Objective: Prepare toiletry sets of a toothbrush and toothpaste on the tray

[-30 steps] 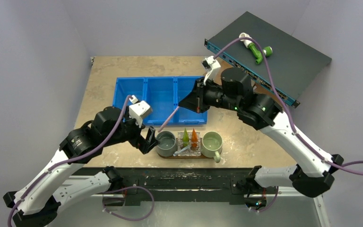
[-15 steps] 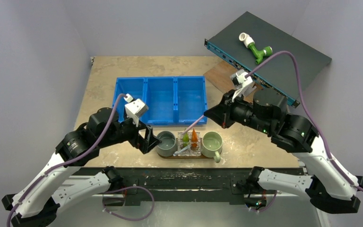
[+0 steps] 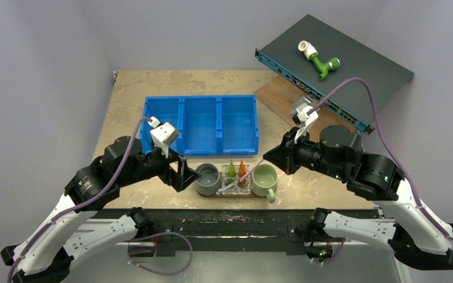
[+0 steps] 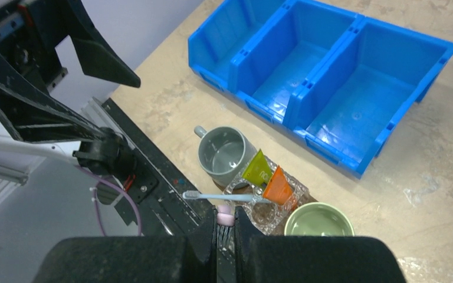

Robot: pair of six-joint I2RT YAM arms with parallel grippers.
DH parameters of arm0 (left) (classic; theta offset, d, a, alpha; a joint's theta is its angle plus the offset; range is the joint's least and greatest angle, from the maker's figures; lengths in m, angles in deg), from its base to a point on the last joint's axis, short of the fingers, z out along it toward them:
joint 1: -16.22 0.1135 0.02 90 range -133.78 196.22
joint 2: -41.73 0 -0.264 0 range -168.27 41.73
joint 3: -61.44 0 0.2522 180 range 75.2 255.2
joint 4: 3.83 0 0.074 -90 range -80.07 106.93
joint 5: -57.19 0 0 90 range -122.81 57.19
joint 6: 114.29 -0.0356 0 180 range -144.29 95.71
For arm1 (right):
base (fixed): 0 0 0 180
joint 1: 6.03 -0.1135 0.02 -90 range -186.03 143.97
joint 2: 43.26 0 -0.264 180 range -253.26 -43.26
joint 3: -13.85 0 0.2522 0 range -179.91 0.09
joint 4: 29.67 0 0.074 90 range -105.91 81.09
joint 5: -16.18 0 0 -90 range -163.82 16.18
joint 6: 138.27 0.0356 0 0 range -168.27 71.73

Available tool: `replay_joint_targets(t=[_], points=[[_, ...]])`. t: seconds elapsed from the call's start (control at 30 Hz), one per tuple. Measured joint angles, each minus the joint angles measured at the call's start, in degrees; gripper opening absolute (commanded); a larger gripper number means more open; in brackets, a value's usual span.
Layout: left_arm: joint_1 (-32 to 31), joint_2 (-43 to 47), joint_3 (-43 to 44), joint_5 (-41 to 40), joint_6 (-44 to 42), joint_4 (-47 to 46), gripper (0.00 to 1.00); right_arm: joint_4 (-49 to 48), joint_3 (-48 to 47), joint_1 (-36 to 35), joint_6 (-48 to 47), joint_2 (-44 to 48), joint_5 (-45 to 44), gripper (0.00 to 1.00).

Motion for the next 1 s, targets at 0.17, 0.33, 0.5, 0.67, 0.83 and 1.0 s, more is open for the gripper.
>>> replay_joint_targets(t=[0.17,0.33,0.5,0.67,0.83,1.0], points=[[0.00,0.42,-0.02,0.00,0.42,0.02,1.00,1.03,2.23,-1.90,0.02,0.22,-2.03,0.00],[0.00,0.63,-0.04,-0.02,0.44,0.00,1.00,1.33,5.03,-5.38,0.13,0.04,-6.27,0.00],[-0.02,0.61,-0.20,-0.02,0.44,0.00,1.00,0.26,7.72,-8.83,0.59,-0.94,-10.64,0.00],[0.00,0.63,-0.31,-0.04,0.42,-0.07,1.00,-1.70,10.10,-12.13,0.81,-2.89,-15.10,0.00],[0.00,0.63,-0.48,-0.07,0.37,-0.11,1.00,-3.61,11.41,-13.86,0.76,-3.61,-18.23,0.00],[0.00,0.63,-0.70,-0.07,0.37,-0.33,1.00,-5.42,12.17,-14.56,0.74,-3.63,-20.65,0.00]])
